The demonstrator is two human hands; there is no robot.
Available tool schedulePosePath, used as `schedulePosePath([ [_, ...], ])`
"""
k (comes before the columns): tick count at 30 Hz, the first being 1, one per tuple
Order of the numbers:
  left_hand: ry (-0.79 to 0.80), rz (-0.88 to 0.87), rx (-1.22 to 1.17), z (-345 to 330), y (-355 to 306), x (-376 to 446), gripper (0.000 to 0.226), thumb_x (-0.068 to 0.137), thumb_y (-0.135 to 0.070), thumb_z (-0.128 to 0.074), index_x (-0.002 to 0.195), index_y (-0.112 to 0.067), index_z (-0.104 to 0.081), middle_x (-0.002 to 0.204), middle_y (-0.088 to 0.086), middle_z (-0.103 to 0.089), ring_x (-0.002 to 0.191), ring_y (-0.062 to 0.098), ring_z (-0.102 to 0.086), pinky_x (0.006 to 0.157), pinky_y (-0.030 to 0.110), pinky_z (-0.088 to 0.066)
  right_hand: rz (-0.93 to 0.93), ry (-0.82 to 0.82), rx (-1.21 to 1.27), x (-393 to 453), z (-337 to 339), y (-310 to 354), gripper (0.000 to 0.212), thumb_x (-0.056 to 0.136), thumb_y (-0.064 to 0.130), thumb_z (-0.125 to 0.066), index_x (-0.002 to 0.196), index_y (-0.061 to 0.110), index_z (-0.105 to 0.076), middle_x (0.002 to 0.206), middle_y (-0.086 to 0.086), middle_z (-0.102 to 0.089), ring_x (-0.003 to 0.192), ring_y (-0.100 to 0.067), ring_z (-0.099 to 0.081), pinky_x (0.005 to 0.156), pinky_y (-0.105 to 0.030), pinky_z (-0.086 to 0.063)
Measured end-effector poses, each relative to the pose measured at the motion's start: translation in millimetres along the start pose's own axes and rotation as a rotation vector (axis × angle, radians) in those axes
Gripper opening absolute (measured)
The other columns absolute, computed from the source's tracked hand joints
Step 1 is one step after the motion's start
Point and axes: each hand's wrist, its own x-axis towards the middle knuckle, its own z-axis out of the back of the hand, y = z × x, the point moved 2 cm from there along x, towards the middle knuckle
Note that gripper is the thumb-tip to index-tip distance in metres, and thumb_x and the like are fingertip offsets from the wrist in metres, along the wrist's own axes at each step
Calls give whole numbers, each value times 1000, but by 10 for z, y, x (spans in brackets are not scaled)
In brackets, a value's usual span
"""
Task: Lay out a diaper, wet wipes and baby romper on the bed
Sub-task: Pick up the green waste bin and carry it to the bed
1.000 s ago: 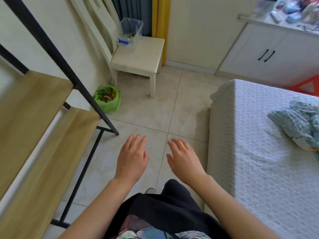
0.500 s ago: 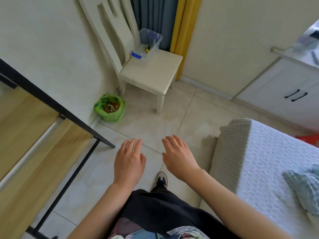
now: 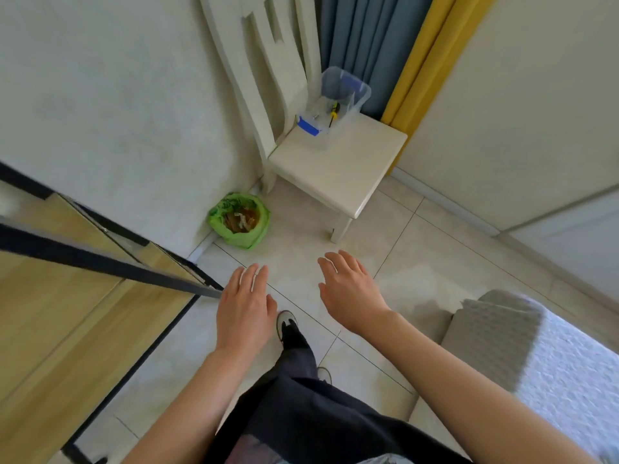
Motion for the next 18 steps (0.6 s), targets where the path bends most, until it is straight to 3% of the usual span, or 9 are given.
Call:
schedulePosePath([
  [12,0,130,12,213,362,1070,49,86,-17,-63,131,-2,-52,132,16,-58,127,35,-49,102,47,-46,93,35,43,1303,109,-86,42,77,18,-74,114,2,-62,116,-16,-63,108,-36,-61,88,-40,-51],
  [18,-24,306,-26,102,376,1575,50,83,-14,-67,129,0,-54,128,18,-60,121,34,-54,98,44,-48,292,139,-26,2014,11,-325,42,84,17,-62,123,3,-55,129,-15,-55,121,-36,-50,101,-42,-41],
])
